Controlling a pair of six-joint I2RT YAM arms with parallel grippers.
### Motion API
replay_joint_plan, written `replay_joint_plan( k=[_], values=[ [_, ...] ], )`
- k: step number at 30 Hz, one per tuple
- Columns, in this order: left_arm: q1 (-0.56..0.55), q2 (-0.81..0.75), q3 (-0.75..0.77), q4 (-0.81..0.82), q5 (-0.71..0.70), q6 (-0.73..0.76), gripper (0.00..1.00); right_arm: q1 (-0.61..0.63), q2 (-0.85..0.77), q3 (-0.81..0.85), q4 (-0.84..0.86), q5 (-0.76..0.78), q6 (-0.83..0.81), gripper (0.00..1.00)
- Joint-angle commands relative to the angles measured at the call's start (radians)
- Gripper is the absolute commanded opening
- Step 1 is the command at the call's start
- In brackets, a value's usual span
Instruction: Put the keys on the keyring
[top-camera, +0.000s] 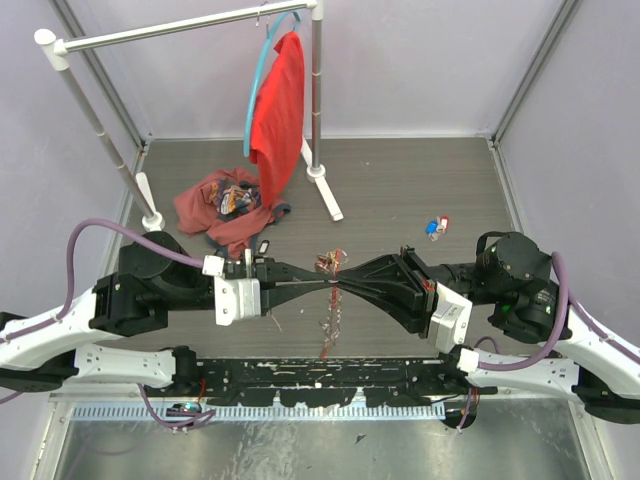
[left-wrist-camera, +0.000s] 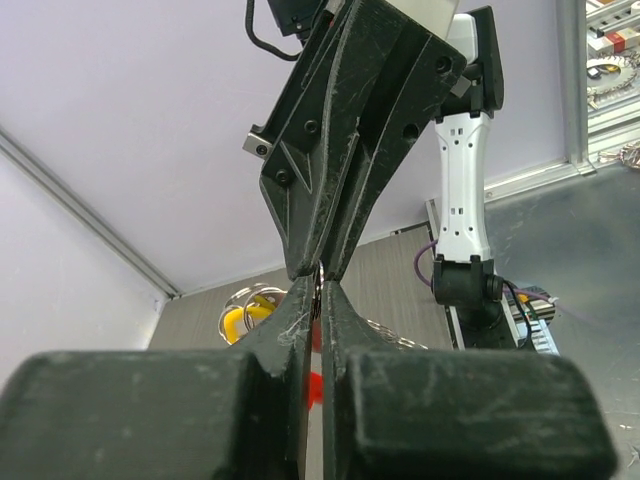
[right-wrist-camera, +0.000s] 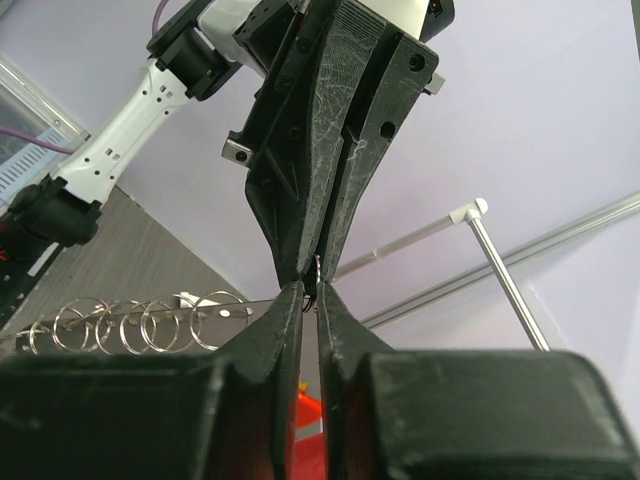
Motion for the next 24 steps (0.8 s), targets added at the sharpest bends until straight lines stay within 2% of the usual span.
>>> replay_joint_plan(
  k=[1,4,7,17,21,24],
  values=[
    [-0.004,-0.013,0.018,0.023,-0.001,0.013,0.0,0.001,-0.019,0.036,0.063,0.001,-0.004,0.21],
    [-0.004,-0.018,0.014,0.019,0.017,0.021,0.0,0.001,-0.049,0.022,0.058,0.007,-0.004,0.31],
    [-0.003,-0.02,0.01,0.019,0.034,0.03,0.0,0.001,-0.072,0.014,0.045,0.009,0.006,0.33],
    [-0.004,-0.018,0.007,0.012,0.076,0.051,0.0,0.0,-0.139,-0.047,0.029,0.105,0.081,0.33],
    [-0.004,0.047,0.082,-0.075,-0.006,0.055,0.0,0.001,-0.154,-0.055,0.005,0.158,0.102,0.31],
    [-0.004,0.073,0.084,-0.097,-0.057,0.045,0.0,0.001,-0.16,-0.052,-0.026,0.179,0.11,0.29]
  ],
)
